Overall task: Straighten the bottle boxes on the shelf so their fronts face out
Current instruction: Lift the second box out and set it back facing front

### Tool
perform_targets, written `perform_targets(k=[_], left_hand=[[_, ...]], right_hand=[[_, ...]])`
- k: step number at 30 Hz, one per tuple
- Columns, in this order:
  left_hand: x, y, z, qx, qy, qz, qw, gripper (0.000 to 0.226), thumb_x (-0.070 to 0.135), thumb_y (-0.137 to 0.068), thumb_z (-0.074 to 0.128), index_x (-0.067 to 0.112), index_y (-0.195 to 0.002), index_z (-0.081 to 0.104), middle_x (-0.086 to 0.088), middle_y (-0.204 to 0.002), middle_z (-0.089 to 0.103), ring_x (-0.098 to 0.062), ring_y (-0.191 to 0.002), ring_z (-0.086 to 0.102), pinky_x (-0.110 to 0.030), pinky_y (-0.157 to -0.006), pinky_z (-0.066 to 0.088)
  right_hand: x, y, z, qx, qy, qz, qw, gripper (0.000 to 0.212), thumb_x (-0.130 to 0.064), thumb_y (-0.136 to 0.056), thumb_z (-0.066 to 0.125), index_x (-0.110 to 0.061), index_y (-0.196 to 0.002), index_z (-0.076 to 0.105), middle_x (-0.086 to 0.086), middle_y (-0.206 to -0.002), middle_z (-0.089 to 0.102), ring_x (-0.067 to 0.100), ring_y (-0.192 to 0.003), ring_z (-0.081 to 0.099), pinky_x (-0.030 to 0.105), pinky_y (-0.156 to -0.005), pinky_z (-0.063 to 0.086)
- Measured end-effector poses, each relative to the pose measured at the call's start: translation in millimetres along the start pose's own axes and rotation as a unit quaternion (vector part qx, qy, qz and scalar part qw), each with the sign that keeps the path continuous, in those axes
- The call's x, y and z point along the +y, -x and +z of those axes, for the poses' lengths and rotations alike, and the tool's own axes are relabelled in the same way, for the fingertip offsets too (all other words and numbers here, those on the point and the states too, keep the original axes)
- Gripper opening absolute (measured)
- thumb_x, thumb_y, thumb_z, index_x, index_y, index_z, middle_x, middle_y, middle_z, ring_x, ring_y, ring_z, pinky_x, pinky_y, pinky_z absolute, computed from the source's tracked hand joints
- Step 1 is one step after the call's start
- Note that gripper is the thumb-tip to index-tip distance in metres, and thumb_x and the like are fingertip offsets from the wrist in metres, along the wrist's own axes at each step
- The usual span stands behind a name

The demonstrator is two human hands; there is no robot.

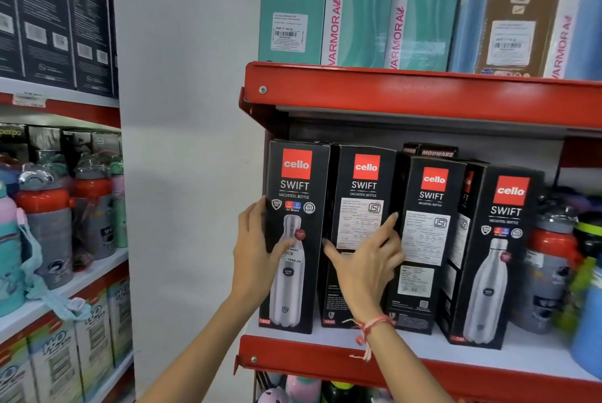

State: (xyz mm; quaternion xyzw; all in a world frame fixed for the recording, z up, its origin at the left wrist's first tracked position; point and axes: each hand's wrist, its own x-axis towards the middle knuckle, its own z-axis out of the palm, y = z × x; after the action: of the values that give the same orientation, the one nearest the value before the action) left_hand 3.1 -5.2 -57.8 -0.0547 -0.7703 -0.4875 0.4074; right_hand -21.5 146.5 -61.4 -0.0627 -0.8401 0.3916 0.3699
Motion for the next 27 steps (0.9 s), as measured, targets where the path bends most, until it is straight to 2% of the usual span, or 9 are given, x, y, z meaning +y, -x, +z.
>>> perform_targets(k=[6,9,12,15,17,19,22,25,27], left_hand=[[17.5,9.6,-1.7,0.042,-0.026,0.075,0.996,0.060,0.026,-0.080,0.074,0.019,-0.134,0.049,-0.004,-0.133,0.045,-0.018,-0.121,0.048,-0.032,-0.098,0.049],[31.9,14.4,2.0,-0.052,0.020,0.092,0.994,0.047,0.026,-0.080,0.075,0.027,-0.123,0.057,0.004,-0.123,0.056,-0.012,-0.109,0.060,-0.029,-0.094,0.053],[47.7,19.2,12.4,-0.157,0.064,0.051,0.984,0.063,0.033,-0.076,0.075,0.023,-0.134,0.051,0.008,-0.130,0.059,0.000,-0.117,0.055,-0.018,-0.101,0.046],[62.9,23.3,21.9,-0.251,0.142,0.008,0.958,0.067,0.022,-0.079,0.074,0.018,-0.139,0.044,0.007,-0.130,0.062,-0.004,-0.122,0.056,-0.026,-0.104,0.046],[69.7,26.9,22.3,-0.309,0.184,-0.004,0.933,0.057,0.013,-0.082,0.071,0.019,-0.134,0.047,0.009,-0.120,0.068,-0.006,-0.116,0.061,-0.022,-0.095,0.051],[76.4,32.7,17.9,-0.343,0.205,-0.013,0.916,0.055,0.016,-0.082,0.071,0.023,-0.131,0.049,0.009,-0.116,0.070,-0.009,-0.114,0.063,-0.019,-0.089,0.051],[84.3,39.8,15.6,-0.331,0.203,-0.005,0.922,0.059,0.024,-0.079,0.073,0.028,-0.133,0.047,0.011,-0.119,0.070,-0.009,-0.113,0.064,-0.019,-0.087,0.053],[90.5,43.1,19.6,-0.286,0.202,-0.006,0.937,0.065,0.021,-0.079,0.073,0.026,-0.137,0.044,0.007,-0.123,0.068,-0.010,-0.115,0.063,-0.024,-0.094,0.053],[92.1,42.3,23.0,-0.267,0.179,0.007,0.947,0.071,0.022,-0.080,0.073,0.025,-0.142,0.038,0.008,-0.127,0.066,-0.007,-0.118,0.061,-0.027,-0.098,0.052]], right_hand=[[16.9,6.5,-25.9,-0.013,-0.126,-0.041,0.991,0.125,-0.049,-0.060,0.085,-0.022,-0.152,0.005,0.012,-0.148,0.034,0.029,-0.137,0.029,0.048,-0.110,0.030],[28.2,12.7,-58.7,-0.026,-0.178,-0.065,0.982,0.122,-0.052,-0.056,0.085,-0.031,-0.150,0.010,0.001,-0.152,0.031,0.019,-0.140,0.027,0.042,-0.113,0.029],[33.7,11.1,-91.2,-0.043,-0.231,-0.104,0.966,0.119,-0.055,-0.051,0.085,-0.037,-0.147,0.016,-0.009,-0.150,0.036,0.008,-0.138,0.033,0.032,-0.110,0.030],[40.9,7.9,-114.2,-0.094,-0.271,-0.112,0.951,0.118,-0.061,-0.047,0.082,-0.042,-0.145,0.021,-0.027,-0.137,0.045,-0.009,-0.128,0.039,0.021,-0.105,0.035],[50.9,4.9,-123.7,-0.144,-0.295,-0.103,0.939,0.115,-0.057,-0.046,0.086,-0.047,-0.144,0.026,-0.037,-0.127,0.047,-0.012,-0.122,0.042,0.026,-0.104,0.041],[59.1,0.2,-132.0,-0.195,-0.310,-0.109,0.924,0.113,-0.053,-0.047,0.087,-0.048,-0.144,0.028,-0.033,-0.129,0.052,-0.006,-0.122,0.048,0.040,-0.105,0.044],[62.6,-15.2,-143.4,-0.280,-0.316,-0.128,0.897,0.111,-0.045,-0.054,0.088,-0.047,-0.146,0.025,-0.024,-0.135,0.055,0.003,-0.124,0.052,0.042,-0.105,0.044],[57.1,-34.8,-150.9,-0.370,-0.298,-0.128,0.871,0.111,-0.038,-0.062,0.085,-0.043,-0.150,0.017,-0.029,-0.139,0.049,-0.003,-0.129,0.046,0.026,-0.108,0.039],[50.8,-45.6,-153.7,-0.408,-0.301,-0.124,0.853,0.097,-0.029,-0.073,0.080,-0.040,-0.150,0.021,-0.034,-0.134,0.052,-0.008,-0.124,0.049,0.017,-0.095,0.048]])
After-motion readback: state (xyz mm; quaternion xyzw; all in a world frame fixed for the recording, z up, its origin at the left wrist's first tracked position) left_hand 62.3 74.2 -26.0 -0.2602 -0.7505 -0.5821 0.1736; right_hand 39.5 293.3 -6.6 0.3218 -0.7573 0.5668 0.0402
